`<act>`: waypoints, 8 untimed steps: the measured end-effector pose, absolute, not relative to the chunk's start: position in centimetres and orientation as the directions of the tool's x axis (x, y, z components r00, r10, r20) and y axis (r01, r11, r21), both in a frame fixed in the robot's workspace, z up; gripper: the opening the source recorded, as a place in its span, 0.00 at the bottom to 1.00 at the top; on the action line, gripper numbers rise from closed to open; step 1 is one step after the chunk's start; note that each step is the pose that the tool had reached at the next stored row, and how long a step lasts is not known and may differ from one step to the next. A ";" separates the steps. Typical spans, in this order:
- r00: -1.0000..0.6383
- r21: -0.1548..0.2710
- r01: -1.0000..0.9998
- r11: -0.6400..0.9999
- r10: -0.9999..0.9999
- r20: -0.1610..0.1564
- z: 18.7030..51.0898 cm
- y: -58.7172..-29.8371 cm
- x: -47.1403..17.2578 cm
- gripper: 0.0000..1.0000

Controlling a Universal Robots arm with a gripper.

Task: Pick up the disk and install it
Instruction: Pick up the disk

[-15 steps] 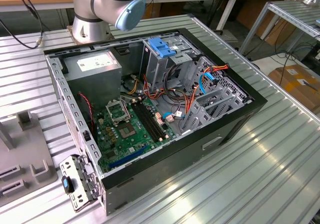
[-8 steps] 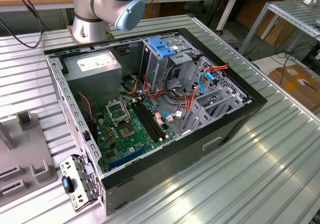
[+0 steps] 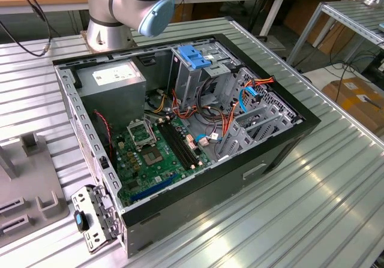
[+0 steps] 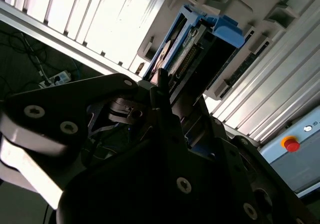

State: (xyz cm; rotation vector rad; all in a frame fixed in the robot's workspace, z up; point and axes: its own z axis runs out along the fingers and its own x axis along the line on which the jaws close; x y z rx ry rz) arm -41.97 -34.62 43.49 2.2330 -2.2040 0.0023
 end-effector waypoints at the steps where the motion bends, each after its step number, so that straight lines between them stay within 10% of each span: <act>1: 0.013 0.002 -1.000 -0.013 -1.000 0.004 43.5 -34.6 -42.0 0.35; 8: 0.013 0.002 -1.000 -0.013 -1.000 0.004 44.0 -34.6 -42.0 0.35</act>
